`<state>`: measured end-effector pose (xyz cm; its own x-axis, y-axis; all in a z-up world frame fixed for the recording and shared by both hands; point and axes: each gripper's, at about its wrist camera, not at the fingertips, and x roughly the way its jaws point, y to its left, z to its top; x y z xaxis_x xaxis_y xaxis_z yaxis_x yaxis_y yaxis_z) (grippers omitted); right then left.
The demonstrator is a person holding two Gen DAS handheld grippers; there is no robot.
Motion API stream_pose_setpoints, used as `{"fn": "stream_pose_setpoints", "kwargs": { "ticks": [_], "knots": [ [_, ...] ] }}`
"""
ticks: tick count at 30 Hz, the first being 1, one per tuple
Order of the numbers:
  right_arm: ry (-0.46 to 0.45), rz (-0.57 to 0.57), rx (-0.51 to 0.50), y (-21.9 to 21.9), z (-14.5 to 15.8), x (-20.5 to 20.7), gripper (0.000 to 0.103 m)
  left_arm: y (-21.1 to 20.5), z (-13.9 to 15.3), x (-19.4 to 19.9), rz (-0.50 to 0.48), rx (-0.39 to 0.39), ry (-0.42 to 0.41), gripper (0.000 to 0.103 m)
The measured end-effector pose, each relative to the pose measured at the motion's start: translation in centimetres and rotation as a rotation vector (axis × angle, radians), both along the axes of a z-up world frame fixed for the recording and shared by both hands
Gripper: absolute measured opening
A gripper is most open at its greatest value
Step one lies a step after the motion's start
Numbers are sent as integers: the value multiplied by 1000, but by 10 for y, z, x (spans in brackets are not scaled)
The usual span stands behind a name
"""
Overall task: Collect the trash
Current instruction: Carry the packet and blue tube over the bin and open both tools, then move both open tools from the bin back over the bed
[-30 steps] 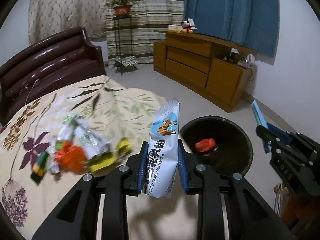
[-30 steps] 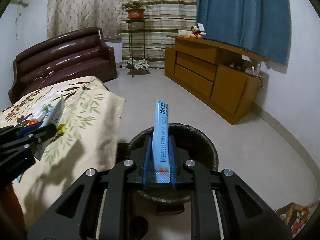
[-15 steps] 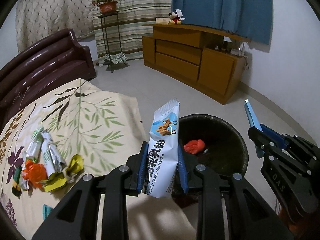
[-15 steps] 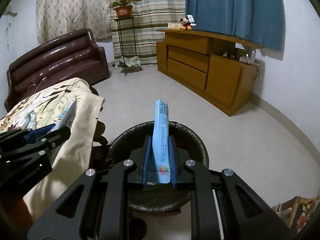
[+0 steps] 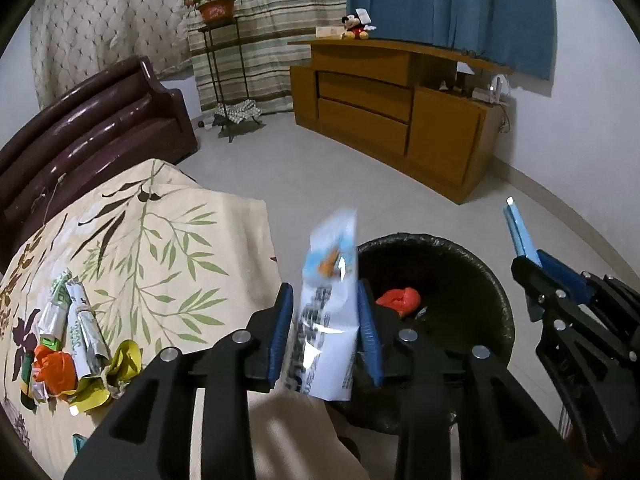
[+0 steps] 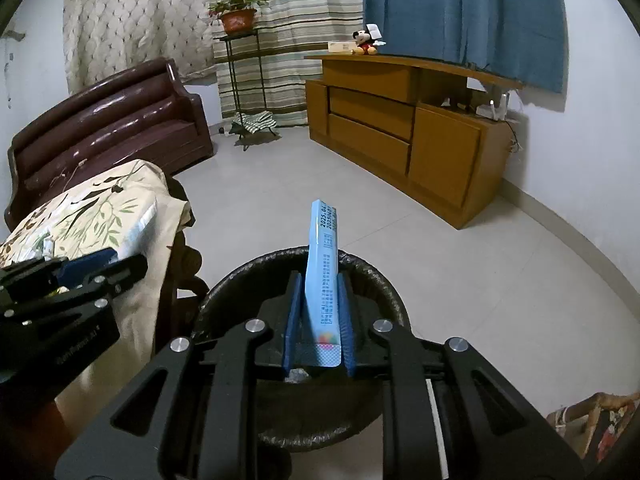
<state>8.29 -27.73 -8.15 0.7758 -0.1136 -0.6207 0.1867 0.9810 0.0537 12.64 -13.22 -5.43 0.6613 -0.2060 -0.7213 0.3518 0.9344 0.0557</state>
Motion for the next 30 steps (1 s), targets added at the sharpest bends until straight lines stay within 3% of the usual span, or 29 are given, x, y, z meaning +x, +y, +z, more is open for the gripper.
{"fn": "stream_pose_setpoints", "kwargs": {
  "ticks": [3,4,6,12,20,30],
  "knots": [
    [1,-7,5,-3,-2,4,22,-1,0,3,-2,3,4,53],
    [3,-10,11,-4,-2,5,30,-1,1,3,-1,1,-3,54],
    [-1,-18,22,-6,-3,5,33,-1,2,2,-2,2,-9,56],
    [-9,-34,24,-7,1,2,39,3,4,3,12,-18,0,58],
    [-10,-43,32,3,5,-9,57,16,15,-5,11,-26,-15,59],
    [20,33,66,46,8,-29,59,65,22,-33,47,-3,-2,59]
  ]
}}
